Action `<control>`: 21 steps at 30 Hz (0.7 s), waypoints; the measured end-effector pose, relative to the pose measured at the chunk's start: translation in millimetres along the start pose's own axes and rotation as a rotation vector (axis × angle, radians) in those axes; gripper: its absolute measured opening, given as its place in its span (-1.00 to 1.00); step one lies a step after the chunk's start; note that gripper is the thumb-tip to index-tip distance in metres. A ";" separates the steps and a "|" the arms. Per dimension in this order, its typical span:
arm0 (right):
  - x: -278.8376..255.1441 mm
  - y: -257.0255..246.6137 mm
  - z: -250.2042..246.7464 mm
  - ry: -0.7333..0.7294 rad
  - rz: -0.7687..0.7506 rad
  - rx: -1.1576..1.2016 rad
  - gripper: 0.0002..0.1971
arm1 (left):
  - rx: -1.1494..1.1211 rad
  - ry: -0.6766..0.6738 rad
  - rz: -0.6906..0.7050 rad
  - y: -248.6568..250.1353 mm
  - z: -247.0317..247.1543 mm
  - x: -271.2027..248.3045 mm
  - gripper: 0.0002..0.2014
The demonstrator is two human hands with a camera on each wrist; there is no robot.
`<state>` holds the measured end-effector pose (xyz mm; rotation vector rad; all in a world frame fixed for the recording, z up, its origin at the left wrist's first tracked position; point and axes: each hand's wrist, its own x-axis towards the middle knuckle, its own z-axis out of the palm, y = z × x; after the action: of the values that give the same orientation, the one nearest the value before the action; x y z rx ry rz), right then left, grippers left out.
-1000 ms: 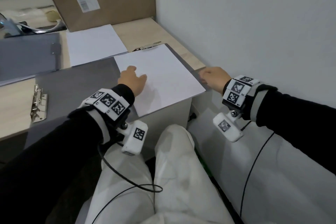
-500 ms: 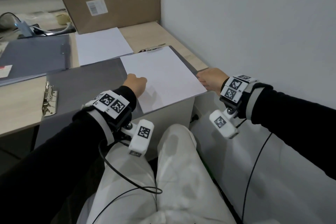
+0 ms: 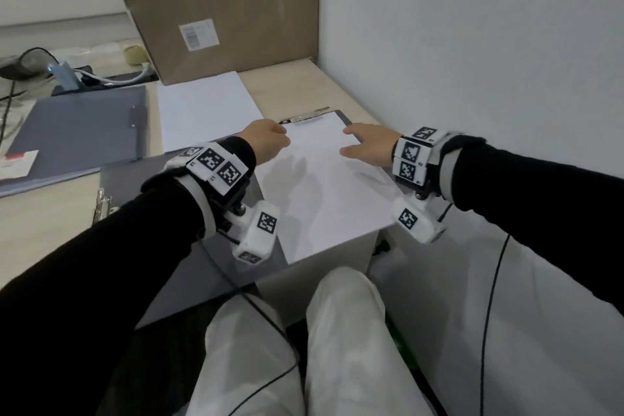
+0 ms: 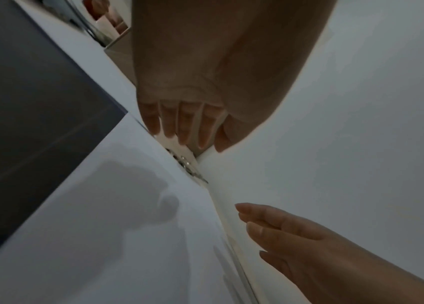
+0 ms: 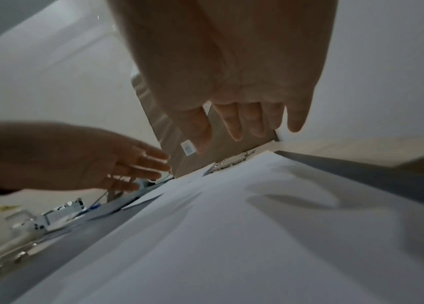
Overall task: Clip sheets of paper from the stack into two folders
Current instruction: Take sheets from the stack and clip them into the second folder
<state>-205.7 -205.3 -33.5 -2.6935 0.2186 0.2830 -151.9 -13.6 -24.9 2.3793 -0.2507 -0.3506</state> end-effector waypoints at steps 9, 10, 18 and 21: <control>79.3 -18.3 32.6 -0.113 -0.052 -0.240 -0.11 | 0.049 -0.101 0.107 13.8 -13.1 83.0 -0.64; 82.3 -16.6 37.8 -0.131 -0.034 -0.209 -0.15 | 0.052 -0.110 0.115 15.2 -11.8 90.3 -0.64; 97.4 -5.1 60.1 -0.152 -0.024 -0.168 -0.10 | 0.160 -0.265 0.187 34.6 0.9 140.4 -0.56; 98.8 -6.5 61.8 -0.134 -0.035 -0.178 -0.09 | 0.198 -0.321 0.172 38.0 13.0 156.8 -0.55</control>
<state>-119.0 -184.0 -108.8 -2.8354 0.1110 0.4922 -11.1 -92.5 -36.8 2.4624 -0.6612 -0.6514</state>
